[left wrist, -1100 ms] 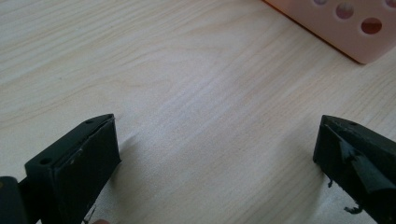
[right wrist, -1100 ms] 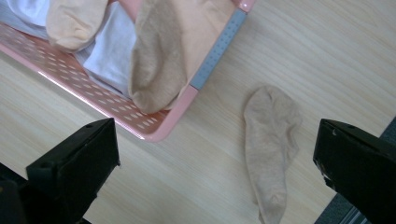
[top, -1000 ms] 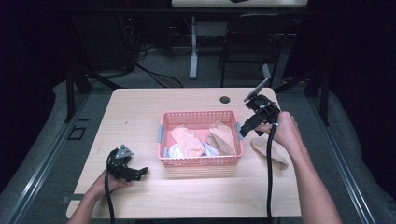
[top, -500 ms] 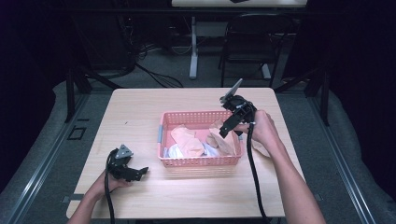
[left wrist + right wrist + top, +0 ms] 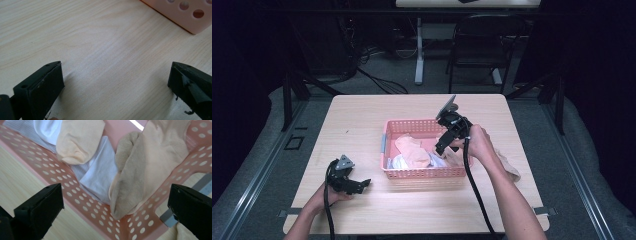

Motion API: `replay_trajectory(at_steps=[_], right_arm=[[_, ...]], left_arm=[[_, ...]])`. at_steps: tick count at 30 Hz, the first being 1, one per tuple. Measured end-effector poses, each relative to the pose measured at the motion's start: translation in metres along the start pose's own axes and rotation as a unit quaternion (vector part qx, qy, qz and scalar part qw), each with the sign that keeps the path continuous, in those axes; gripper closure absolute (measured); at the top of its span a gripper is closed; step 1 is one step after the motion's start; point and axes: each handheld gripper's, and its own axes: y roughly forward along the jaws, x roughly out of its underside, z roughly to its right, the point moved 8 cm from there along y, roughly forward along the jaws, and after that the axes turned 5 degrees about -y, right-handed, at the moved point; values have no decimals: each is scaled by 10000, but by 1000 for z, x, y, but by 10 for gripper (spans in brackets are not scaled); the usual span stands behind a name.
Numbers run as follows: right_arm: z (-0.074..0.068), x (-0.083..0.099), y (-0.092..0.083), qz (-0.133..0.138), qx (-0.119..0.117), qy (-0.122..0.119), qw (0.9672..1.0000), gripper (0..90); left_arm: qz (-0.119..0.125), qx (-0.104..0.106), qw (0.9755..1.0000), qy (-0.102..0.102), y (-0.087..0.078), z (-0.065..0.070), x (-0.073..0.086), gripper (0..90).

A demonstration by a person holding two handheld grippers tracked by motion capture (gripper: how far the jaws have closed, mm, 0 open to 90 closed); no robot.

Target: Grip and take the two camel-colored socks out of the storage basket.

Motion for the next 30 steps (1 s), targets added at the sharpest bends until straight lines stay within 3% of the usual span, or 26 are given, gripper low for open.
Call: replay_trajectory(at_steps=[7,12,17,18,22,26,27,30], right_arm=[[5,1,22,-116,-71,158,9998,0],[9,4,35,-273,-59,133,9995,2],[11,7,54,-261,-21,319,9991,145],[12,8,55,-335,-15,269,9991,164],[14,12,63,-367,23,285,9989,342],[14,16,66,-366,61,274,9989,705],[12,14,69,-105,45,493,9987,759],[15,17,58,-223,87,287,9993,848]], left_arm=[[-2,4,10000,5,0,0,0,0],[-4,4,10000,9,0,0,0,0],[-1,2,10000,8,0,0,0,0],[-1,2,10000,8,0,0,0,0],[0,2,10000,7,0,0,0,0],[-1,1,10000,8,0,0,0,0],[-1,2,10000,9,0,0,0,0],[-1,1,10000,9,0,0,0,0]])
